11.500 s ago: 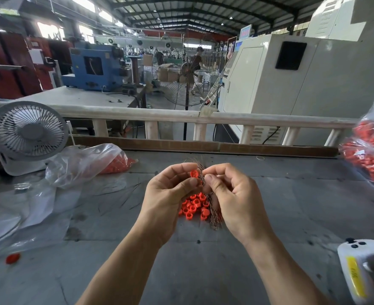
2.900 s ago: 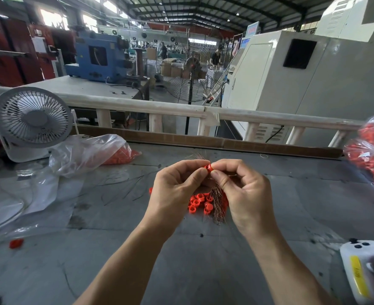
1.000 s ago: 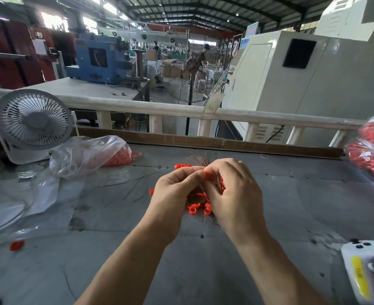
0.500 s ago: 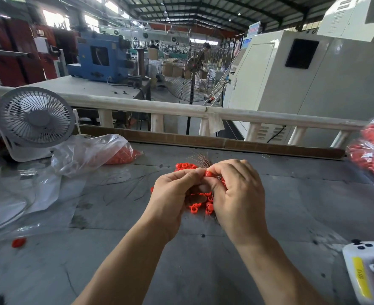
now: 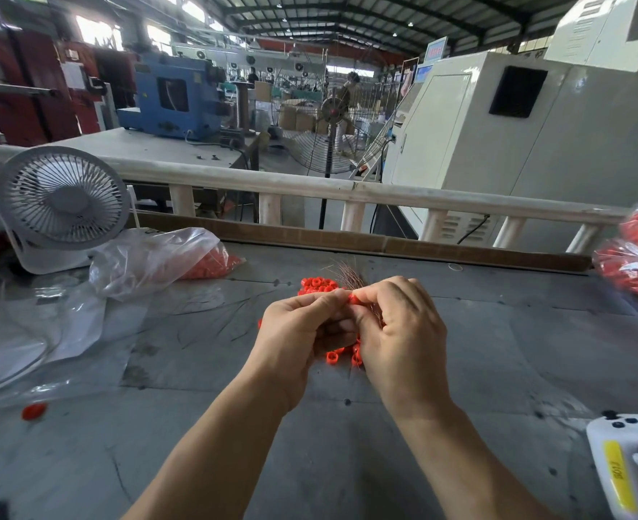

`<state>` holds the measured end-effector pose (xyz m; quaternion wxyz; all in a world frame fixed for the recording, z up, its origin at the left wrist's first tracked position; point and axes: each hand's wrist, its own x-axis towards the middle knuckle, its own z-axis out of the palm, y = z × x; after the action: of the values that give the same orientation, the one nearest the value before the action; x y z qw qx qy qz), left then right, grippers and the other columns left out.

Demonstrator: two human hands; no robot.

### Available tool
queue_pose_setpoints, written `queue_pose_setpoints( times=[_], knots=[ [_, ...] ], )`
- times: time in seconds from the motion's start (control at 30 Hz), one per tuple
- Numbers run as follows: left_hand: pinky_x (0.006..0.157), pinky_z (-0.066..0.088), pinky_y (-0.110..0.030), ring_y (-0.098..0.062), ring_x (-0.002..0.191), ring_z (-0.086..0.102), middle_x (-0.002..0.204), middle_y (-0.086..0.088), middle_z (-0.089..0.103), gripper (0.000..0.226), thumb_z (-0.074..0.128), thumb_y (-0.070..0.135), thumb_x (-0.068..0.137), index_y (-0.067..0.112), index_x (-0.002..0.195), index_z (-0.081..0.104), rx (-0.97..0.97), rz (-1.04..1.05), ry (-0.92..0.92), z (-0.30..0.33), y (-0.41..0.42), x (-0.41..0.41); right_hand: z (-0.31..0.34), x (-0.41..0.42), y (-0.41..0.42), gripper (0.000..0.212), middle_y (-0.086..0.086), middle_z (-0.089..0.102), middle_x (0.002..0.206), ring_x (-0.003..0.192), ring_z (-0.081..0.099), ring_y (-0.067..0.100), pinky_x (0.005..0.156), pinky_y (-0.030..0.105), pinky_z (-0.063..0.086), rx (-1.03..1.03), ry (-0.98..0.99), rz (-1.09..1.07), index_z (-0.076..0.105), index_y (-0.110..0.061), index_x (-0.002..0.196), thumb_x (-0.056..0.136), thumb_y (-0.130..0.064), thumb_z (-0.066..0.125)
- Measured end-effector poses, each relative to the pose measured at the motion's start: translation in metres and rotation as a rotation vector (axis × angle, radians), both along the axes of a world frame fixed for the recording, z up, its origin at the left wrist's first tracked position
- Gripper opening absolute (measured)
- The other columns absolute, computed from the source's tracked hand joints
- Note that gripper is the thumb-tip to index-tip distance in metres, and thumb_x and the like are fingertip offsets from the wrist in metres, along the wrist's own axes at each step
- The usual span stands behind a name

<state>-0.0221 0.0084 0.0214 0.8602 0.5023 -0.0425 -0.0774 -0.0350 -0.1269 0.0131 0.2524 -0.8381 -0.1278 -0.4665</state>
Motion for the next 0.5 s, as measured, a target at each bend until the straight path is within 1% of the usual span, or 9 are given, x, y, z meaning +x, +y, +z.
queue_pose_setpoints(
  times=[0.07,0.1,0.13,0.2,0.23,0.3,0.4,0.5],
  knots=[
    [0.064,0.059,-0.029,-0.02,0.066,0.065,0.073,-0.013,0.066,0.018,0.072,0.013,0.09,0.004,0.075,0.073,0.004,-0.007,0.005,0.0011,0.0014,0.0005,0.001,-0.0002,0.0018,0.011,-0.001,0.064,0.084,0.086,0.06,0.024,0.075,0.036,0.051,0.012,0.016,0.008,0.07,-0.012,0.084,0.087,-0.012,0.081],
    [0.064,0.059,-0.029,-0.021,0.068,0.065,0.075,-0.015,0.065,0.016,0.073,0.013,0.09,0.002,0.078,0.073,0.006,-0.01,0.008,0.001,0.0018,0.0011,0.0017,-0.0006,0.0024,0.011,-0.002,0.065,0.084,0.086,0.061,0.023,0.075,0.036,0.051,0.016,0.021,0.011,0.071,-0.012,0.084,0.088,-0.014,0.081],
    [0.064,0.059,-0.029,-0.023,0.07,0.065,0.078,-0.017,0.064,0.017,0.073,0.012,0.09,-0.004,0.085,0.073,0.002,-0.007,0.015,0.0016,0.0015,0.001,0.0024,-0.0008,0.0027,0.011,-0.002,0.065,0.084,0.086,0.061,0.023,0.076,0.036,0.051,0.017,0.021,0.013,0.071,-0.012,0.084,0.088,-0.015,0.081],
    [0.062,0.058,-0.028,-0.023,0.071,0.063,0.084,-0.019,0.062,0.029,0.072,0.009,0.09,-0.016,0.103,0.068,-0.013,0.018,0.03,0.0007,0.0001,0.0013,0.0023,-0.0011,0.0032,0.01,-0.001,0.066,0.084,0.085,0.061,0.024,0.075,0.037,0.051,0.011,0.01,0.015,0.072,-0.011,0.084,0.088,-0.013,0.081],
    [0.061,0.057,-0.027,-0.022,0.071,0.063,0.083,-0.019,0.061,0.032,0.072,0.008,0.09,-0.018,0.107,0.065,-0.02,0.028,0.035,-0.0003,-0.0008,0.0017,0.0017,-0.0014,0.0038,0.01,0.0,0.066,0.083,0.085,0.062,0.025,0.075,0.038,0.052,0.012,0.004,0.01,0.072,-0.01,0.084,0.087,-0.011,0.082],
    [0.06,0.057,-0.026,-0.02,0.068,0.063,0.079,-0.016,0.062,0.031,0.072,0.008,0.089,-0.018,0.106,0.066,-0.025,0.03,0.037,-0.0016,-0.0025,0.0026,0.0012,-0.0012,0.0043,0.011,0.002,0.066,0.083,0.084,0.062,0.026,0.074,0.038,0.052,0.016,-0.005,-0.005,0.072,-0.008,0.083,0.086,-0.009,0.082],
    [0.06,0.057,-0.026,-0.018,0.065,0.065,0.075,-0.014,0.065,0.026,0.073,0.008,0.088,-0.014,0.102,0.07,-0.033,0.028,0.036,-0.0016,-0.0013,0.0031,0.0021,-0.0008,0.005,0.01,0.001,0.067,0.085,0.086,0.062,0.025,0.077,0.036,0.051,0.03,0.007,0.013,0.072,-0.009,0.084,0.086,-0.009,0.082],
    [0.06,0.058,-0.026,-0.019,0.063,0.066,0.072,-0.014,0.066,0.015,0.07,0.009,0.091,-0.004,0.085,0.073,-0.037,0.02,0.038,-0.0011,0.0014,0.0034,0.0023,-0.0001,0.0047,0.007,-0.001,0.067,0.091,0.091,0.059,0.022,0.082,0.032,0.048,0.006,0.033,0.038,0.071,-0.011,0.088,0.088,-0.011,0.078]
  ],
)
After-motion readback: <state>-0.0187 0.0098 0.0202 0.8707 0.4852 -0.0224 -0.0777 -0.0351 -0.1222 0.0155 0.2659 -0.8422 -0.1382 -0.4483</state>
